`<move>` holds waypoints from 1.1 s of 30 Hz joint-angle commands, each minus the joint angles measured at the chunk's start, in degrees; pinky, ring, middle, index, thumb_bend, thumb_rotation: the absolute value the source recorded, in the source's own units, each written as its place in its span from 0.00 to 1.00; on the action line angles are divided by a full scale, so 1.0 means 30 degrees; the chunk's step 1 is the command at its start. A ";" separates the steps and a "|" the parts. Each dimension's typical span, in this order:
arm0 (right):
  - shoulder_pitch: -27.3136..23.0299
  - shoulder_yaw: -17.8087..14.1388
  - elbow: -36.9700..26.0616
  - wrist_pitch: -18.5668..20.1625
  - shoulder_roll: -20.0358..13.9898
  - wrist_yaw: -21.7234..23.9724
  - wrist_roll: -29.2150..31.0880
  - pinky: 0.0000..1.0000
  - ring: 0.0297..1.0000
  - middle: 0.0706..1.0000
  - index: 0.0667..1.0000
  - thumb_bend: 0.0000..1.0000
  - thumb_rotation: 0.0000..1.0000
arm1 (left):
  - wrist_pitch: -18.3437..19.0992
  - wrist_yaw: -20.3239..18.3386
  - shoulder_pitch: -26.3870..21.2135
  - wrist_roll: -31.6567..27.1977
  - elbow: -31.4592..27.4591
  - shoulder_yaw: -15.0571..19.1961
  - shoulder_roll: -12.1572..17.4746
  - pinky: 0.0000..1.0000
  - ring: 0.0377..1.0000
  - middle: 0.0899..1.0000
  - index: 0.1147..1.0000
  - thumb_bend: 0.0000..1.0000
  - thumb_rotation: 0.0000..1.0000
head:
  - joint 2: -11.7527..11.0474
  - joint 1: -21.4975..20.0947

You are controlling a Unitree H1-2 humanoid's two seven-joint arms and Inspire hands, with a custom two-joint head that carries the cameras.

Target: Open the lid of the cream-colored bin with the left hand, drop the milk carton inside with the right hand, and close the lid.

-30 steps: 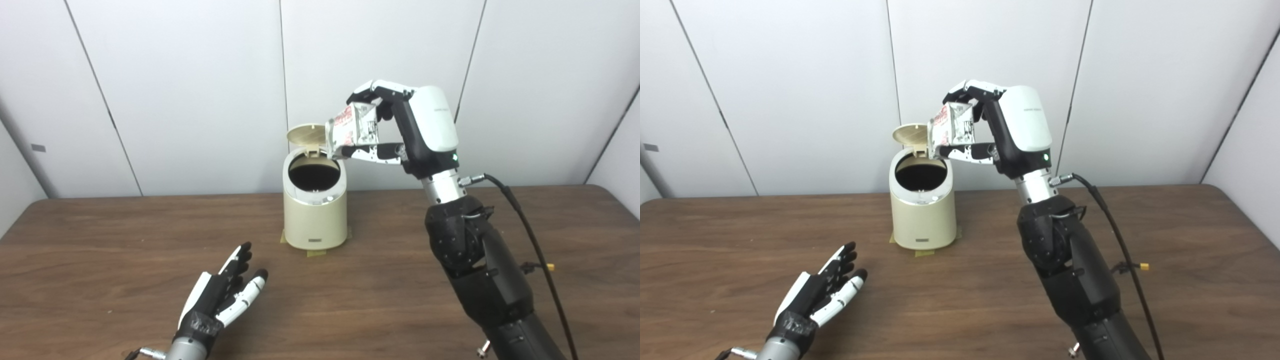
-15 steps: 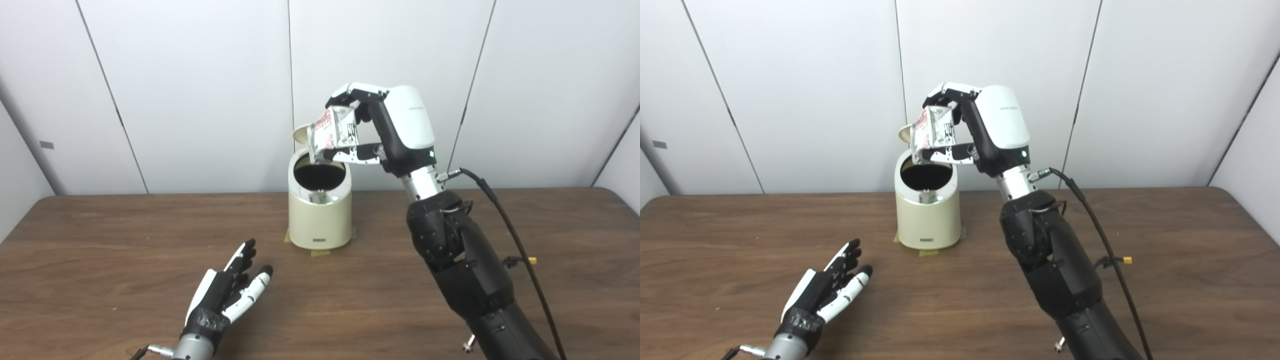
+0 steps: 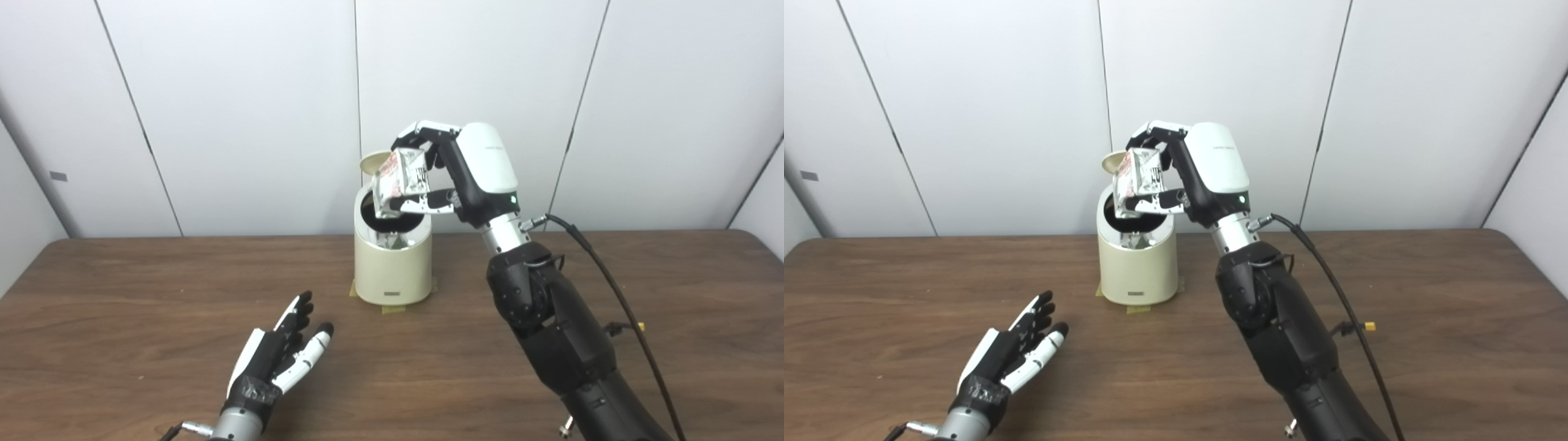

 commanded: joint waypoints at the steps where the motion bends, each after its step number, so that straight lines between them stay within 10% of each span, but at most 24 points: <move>1: -0.0944 -0.0092 -0.0368 -0.0512 -0.0048 -0.0764 0.0059 0.32 0.36 0.47 0.50 0.49 0.00 | -0.0503 -0.0069 -0.0366 0.0431 -0.0675 -0.0039 0.0022 0.99 0.97 0.97 1.00 0.39 0.55 | 0.0078 0.0062; 33: -0.1053 0.0739 0.1908 0.0212 -0.0601 -0.1993 -0.1109 0.28 0.42 0.43 0.50 0.51 0.00 | -0.0137 -0.0462 -0.0008 0.0735 -0.1457 0.0363 -0.0379 0.99 0.97 0.97 1.00 0.40 0.51 | 0.0492 0.0240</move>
